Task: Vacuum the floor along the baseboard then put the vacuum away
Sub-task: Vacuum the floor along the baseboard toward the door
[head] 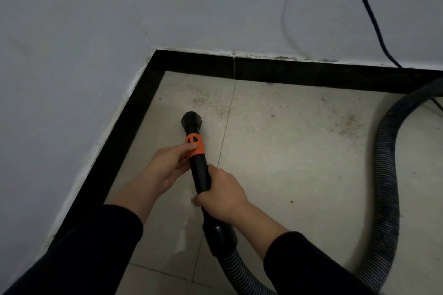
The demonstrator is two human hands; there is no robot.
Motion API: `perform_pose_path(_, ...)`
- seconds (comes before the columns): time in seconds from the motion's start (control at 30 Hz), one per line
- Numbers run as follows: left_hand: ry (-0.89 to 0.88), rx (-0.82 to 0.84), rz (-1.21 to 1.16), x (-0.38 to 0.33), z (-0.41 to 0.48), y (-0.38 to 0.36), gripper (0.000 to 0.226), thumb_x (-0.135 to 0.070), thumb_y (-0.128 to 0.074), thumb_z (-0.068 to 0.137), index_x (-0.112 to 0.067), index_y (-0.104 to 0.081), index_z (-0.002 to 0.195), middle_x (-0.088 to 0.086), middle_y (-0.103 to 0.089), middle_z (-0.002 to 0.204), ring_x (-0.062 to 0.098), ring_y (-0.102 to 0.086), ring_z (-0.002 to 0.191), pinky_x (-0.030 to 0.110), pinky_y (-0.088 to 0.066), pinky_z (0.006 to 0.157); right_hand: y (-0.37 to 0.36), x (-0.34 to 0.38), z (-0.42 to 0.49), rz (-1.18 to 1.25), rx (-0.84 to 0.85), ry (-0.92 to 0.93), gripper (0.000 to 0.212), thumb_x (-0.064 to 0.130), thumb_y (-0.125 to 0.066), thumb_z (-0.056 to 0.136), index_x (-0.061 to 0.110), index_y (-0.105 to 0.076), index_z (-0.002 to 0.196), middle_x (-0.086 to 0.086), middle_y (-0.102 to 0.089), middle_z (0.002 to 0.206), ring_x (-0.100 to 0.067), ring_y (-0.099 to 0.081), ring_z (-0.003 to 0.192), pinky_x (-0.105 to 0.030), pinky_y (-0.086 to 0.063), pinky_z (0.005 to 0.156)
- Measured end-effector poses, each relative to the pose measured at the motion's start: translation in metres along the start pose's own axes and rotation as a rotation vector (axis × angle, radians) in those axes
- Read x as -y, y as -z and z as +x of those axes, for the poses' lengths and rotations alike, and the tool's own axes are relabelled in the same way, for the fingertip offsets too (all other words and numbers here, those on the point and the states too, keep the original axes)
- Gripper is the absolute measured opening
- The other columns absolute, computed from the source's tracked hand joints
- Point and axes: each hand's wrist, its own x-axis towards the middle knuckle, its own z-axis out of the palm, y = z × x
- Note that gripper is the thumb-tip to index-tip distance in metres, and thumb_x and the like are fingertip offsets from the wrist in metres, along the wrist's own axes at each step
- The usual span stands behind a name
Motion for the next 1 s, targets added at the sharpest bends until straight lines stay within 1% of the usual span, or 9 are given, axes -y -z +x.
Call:
perform_pose_path(0.07, 0.007, 0.023, 0.014, 0.002, 0.0, -0.007, 0.02, -0.013, -0.067, 0.087, -0.002, -0.064, 0.103, 0.012, -0.066, 0.095, 0.019, -0.065, 0.085, 0.026, -0.051, 0.071, 0.003, -0.006, -0.005, 0.03, -0.006, -0.001, 0.04, 0.025, -0.073, 0.073, 0.019, -0.048, 0.104, -0.003, -0.059, 0.097, -0.023, -0.061, 0.084, -0.032, -0.051, 0.066)
perform_pose_path(0.17, 0.004, 0.065, 0.044, 0.004, -0.001, -0.015, 0.021, -0.015, -0.068, 0.086, -0.001, -0.065, 0.102, 0.012, -0.067, 0.097, 0.02, -0.065, 0.088, 0.026, -0.051, 0.072, 0.006, -0.012, -0.011, 0.085, -0.019, -0.009, 0.043, 0.023, -0.074, 0.073, 0.019, -0.047, 0.107, -0.003, -0.059, 0.097, -0.022, -0.061, 0.085, -0.037, -0.055, 0.073)
perform_pose_path(0.3, -0.001, 0.113, 0.073, 0.004, -0.002, -0.023, 0.021, -0.016, -0.069, 0.086, -0.001, -0.067, 0.101, 0.012, -0.068, 0.099, 0.021, -0.065, 0.091, 0.027, -0.051, 0.076, 0.012, -0.016, -0.017, 0.104, -0.041, -0.022, 0.041, 0.022, -0.074, 0.073, 0.018, -0.047, 0.104, -0.004, -0.059, 0.096, -0.023, -0.06, 0.084, -0.033, -0.052, 0.068)
perform_pose_path(0.37, 0.004, 0.132, 0.09, 0.005, -0.004, -0.026, 0.02, -0.016, -0.068, 0.086, -0.001, -0.067, 0.101, 0.011, -0.069, 0.097, 0.021, -0.066, 0.089, 0.027, -0.052, 0.076, 0.014, -0.016, -0.022, 0.107, -0.049, -0.028, 0.04, 0.021, -0.074, 0.073, 0.017, -0.047, 0.103, -0.004, -0.058, 0.096, -0.023, -0.06, 0.083, -0.031, -0.05, 0.066)
perform_pose_path(0.47, 0.019, 0.163, 0.11, 0.005, -0.007, -0.032, 0.019, -0.015, -0.068, 0.086, -0.001, -0.068, 0.099, 0.01, -0.069, 0.092, 0.02, -0.066, 0.085, 0.027, -0.052, 0.077, 0.017, -0.015, -0.03, 0.084, -0.067, -0.046, 0.04, 0.022, -0.073, 0.074, 0.016, -0.048, 0.104, -0.005, -0.059, 0.097, -0.024, -0.06, 0.086, -0.03, -0.049, 0.066)
perform_pose_path(0.57, 0.029, 0.18, 0.106, 0.007, -0.01, -0.036, 0.023, -0.015, -0.069, 0.085, 0.0, -0.068, 0.102, 0.012, -0.069, 0.096, 0.021, -0.066, 0.087, 0.028, -0.052, 0.077, 0.018, -0.015, -0.036, 0.046, -0.086, -0.075, 0.041, 0.023, -0.073, 0.074, 0.014, -0.049, 0.105, -0.007, -0.06, 0.101, -0.026, -0.061, 0.09, -0.031, -0.049, 0.068)
perform_pose_path(0.7, 0.042, 0.206, 0.122, 0.008, -0.016, -0.04, 0.028, -0.015, -0.07, 0.085, 0.003, -0.066, 0.107, 0.013, -0.068, 0.1, 0.021, -0.067, 0.086, 0.025, -0.054, 0.072, 0.02, -0.015, -0.044, 0.049, -0.085, -0.115, 0.041, 0.023, -0.072, 0.075, 0.013, -0.049, 0.107, -0.006, -0.059, 0.102, -0.023, -0.059, 0.087, -0.028, -0.045, 0.065)
perform_pose_path(0.83, 0.077, 0.246, 0.153, 0.008, -0.023, -0.043, 0.032, -0.013, -0.069, 0.085, 0.003, -0.063, 0.112, 0.014, -0.068, 0.105, 0.022, -0.069, 0.089, 0.025, -0.055, 0.071, 0.017, -0.015, -0.055, 0.038, -0.093, -0.156, 0.043, 0.024, -0.072, 0.076, 0.012, -0.05, 0.111, -0.009, -0.06, 0.106, -0.026, -0.061, 0.094, -0.031, -0.05, 0.07)
perform_pose_path(1.0, 0.114, 0.3, 0.184, 0.012, -0.033, -0.045, 0.038, -0.014, -0.069, 0.086, 0.004, -0.059, 0.118, 0.017, -0.065, 0.114, 0.024, -0.067, 0.095, 0.026, -0.055, 0.07, 0.019, -0.015, -0.067, 0.01, -0.096, -0.208, 0.04, 0.022, -0.071, 0.076, 0.012, -0.05, 0.107, -0.007, -0.059, 0.101, -0.025, -0.061, 0.089, -0.035, -0.055, 0.073)
